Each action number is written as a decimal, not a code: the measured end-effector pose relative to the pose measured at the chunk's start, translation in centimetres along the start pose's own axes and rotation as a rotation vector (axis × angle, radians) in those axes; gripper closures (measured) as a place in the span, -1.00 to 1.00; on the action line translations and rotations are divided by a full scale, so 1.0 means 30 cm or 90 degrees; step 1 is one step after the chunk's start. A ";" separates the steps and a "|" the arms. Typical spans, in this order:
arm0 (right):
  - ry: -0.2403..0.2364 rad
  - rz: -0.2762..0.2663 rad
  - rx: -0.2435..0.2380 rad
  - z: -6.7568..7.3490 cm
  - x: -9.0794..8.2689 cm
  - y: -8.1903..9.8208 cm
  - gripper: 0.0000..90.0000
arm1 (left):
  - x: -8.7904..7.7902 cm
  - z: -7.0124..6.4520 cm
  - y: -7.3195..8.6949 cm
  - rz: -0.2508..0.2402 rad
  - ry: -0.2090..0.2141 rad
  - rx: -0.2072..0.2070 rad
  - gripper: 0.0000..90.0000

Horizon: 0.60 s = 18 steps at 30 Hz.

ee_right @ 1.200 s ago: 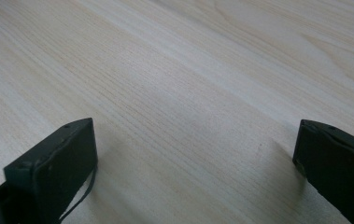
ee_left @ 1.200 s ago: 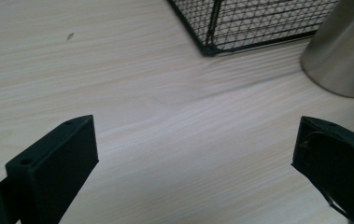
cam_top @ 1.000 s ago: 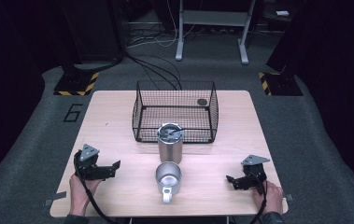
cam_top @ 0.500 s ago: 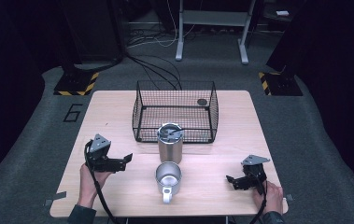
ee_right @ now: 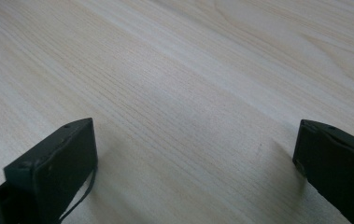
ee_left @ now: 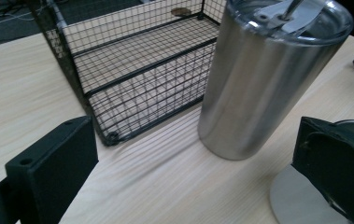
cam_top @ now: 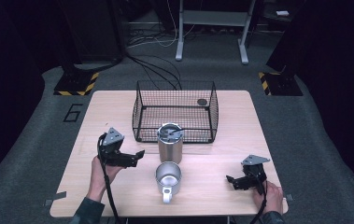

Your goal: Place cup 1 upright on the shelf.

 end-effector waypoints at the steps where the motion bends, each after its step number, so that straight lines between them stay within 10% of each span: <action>1: 0.000 0.000 0.000 0.000 0.000 0.000 -1.00 | 0.006 -0.003 -0.006 -0.001 0.003 0.004 -1.00; 18: 0.000 0.000 -0.001 0.000 0.000 0.000 -1.00 | 0.112 -0.070 -0.104 0.004 0.049 0.039 -1.00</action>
Point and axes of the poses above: each handheld gripper's, and its own axes: x roughly forward along the jaws, y roughly out of its underside, z roughly to its left, the point moved 3 cm from there along x, roughly forward along the jaws, and after that the axes turned 11 degrees about x, right-handed, at the moved point
